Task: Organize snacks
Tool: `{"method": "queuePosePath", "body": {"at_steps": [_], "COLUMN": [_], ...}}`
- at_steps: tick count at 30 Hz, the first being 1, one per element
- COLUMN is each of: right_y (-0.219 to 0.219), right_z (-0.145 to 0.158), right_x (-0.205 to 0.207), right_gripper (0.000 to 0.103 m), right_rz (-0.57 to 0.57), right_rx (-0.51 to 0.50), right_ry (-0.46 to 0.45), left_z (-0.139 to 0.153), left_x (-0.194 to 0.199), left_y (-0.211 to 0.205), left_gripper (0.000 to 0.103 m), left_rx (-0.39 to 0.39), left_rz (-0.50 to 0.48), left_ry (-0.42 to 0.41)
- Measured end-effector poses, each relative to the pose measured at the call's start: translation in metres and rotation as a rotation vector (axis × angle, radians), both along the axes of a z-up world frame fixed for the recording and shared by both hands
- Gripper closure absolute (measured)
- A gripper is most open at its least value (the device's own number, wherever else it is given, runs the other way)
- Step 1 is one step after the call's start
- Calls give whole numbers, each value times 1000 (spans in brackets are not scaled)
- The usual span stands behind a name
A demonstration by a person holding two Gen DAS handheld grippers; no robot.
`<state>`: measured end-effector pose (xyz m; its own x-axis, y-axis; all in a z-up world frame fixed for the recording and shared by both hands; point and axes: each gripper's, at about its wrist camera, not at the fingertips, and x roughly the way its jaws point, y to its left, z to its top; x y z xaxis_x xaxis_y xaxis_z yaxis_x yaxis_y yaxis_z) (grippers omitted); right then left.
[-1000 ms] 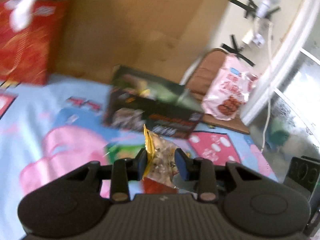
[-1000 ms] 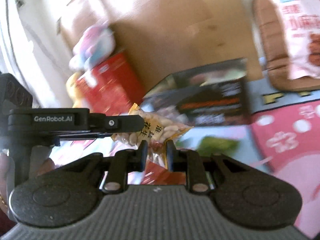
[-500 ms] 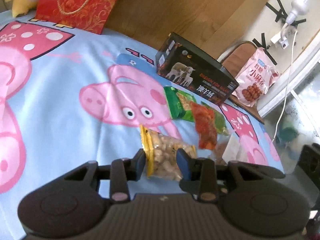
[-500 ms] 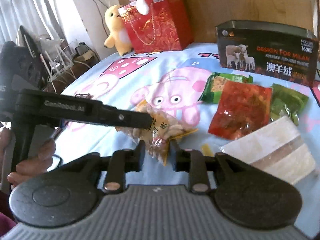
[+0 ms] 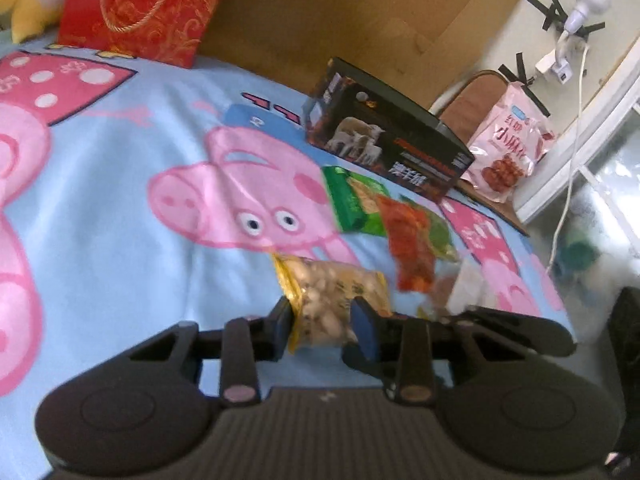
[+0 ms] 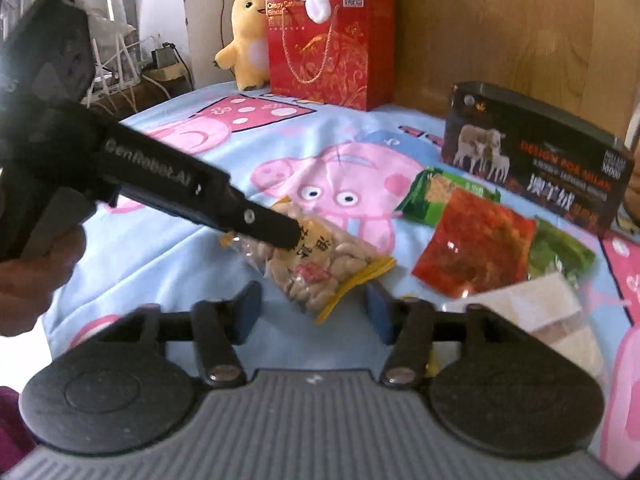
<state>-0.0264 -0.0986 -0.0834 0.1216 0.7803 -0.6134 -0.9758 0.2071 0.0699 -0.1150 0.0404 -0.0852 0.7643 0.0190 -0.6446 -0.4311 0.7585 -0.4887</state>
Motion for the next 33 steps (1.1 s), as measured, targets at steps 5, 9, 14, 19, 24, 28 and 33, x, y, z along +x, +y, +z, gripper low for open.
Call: {"method": "queuePosePath", "body": {"at_steps": [5,9,14,19,24,28,33], "right_y": [-5,-12,-6,33,51,-7,-36], "right_z": [16,34,62,83,71,63,36], "right_x": [10,30,80,151,183,166,148], "right_gripper": [74,74,74,70,48,47,48], "right_rz": [-48,-98,-177,-234,-299,-295,-289], "right_rx": [62,129,181,194,148,215,183], "right_ry": [4,-33,-75,-45,-28,32,177], "left_z": [26,52,84,98,77,57,28], "left_x": [14,44,105,180,171,116,83], "left_y": [1,1,11,45,62,60,64], "left_gripper": [71,71,71,52,51,51,51], "left_rx": [40,84,145,184,180,119,25], "left_rz": [-28,-68,-96,-50,41,46,87], "left_ry": [-51,-92,-164,-143,-111,-153,-89]}}
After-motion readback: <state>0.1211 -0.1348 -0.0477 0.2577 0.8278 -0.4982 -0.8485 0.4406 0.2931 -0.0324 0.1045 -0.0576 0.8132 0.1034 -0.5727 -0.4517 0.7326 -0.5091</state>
